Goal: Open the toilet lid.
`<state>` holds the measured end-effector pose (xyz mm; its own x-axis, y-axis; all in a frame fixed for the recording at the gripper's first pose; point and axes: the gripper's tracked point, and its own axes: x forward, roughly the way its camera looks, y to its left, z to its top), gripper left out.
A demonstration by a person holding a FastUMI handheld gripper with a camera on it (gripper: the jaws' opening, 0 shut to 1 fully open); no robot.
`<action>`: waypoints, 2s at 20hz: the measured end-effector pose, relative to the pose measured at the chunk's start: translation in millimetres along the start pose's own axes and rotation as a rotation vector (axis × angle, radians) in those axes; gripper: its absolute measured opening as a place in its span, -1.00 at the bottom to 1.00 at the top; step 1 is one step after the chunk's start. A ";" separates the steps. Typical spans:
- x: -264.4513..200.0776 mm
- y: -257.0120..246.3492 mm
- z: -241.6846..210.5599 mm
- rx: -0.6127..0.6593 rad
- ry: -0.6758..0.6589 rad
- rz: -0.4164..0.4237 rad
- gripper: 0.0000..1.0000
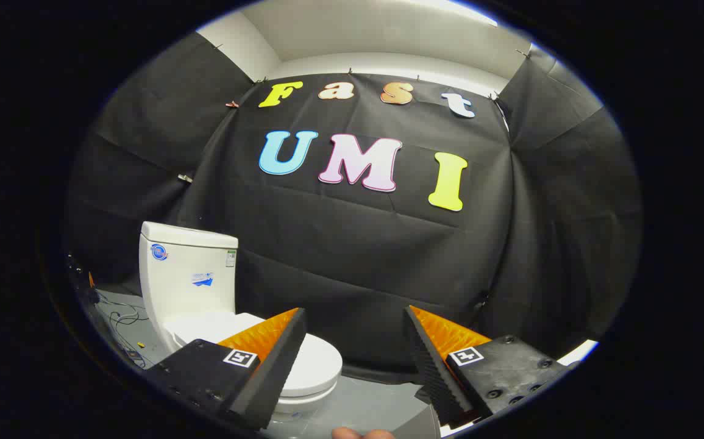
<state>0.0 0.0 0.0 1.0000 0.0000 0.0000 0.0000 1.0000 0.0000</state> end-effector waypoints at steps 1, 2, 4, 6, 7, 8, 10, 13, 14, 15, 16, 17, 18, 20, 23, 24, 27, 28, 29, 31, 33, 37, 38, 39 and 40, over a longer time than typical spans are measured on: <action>0.3 -0.4 -0.7 0.003 0.000 0.002 0.96; 1.0 -1.5 -2.3 0.006 0.001 0.002 0.96; 0.1 -2.0 -4.0 0.011 0.007 -0.002 0.96; 0.6 -3.2 -4.5 0.015 0.010 -0.005 0.96; 0.6 -3.4 -4.7 0.017 0.010 -0.006 0.96; 0.7 -2.1 -6.1 0.016 0.013 -0.002 0.96; 1.3 -2.6 -8.0 0.009 0.021 0.008 0.96; -0.1 -2.2 -5.3 0.011 0.015 0.014 0.96; -0.2 -2.0 -5.5 0.011 0.013 0.016 0.96; -0.1 -1.9 -5.5 0.009 0.014 0.017 0.96; -0.3 -1.4 -6.2 0.008 0.016 0.019 0.96; -0.6 -1.1 -6.5 0.009 0.021 0.022 0.96; -1.0 -1.4 -5.5 0.010 0.023 0.025 0.96; -1.7 -2.2 -4.4 0.009 0.019 0.021 0.96; -2.0 -2.3 -6.0 0.008 0.024 0.017 0.96; -1.4 -2.8 -6.4 0.004 0.025 0.012 0.96; 1.4 -1.3 -3.5 0.031 0.006 0.013 0.96; 0.0 -5.3 -5.1 0.037 0.016 -0.007 0.96; 1.9 -4.9 -7.6 0.050 0.024 -0.016 0.97; 4.0 -5.8 -11.8 0.070 0.044 -0.023 0.96; 9.9 -12.0 -15.7 0.061 0.055 -0.038 0.96; 17.1 -14.5 -15.3 0.058 0.068 -0.051 0.96; 19.2 -13.0 -19.3 0.059 0.085 -0.051 0.96; 21.6 -6.9 -28.9 0.067 0.126 -0.036 0.95; 22.9 4.0 -39.8 0.097 0.169 -0.004 0.95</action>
<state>22.9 4.0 -39.8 0.9858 0.0043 -0.1678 0.0120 0.9953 0.0960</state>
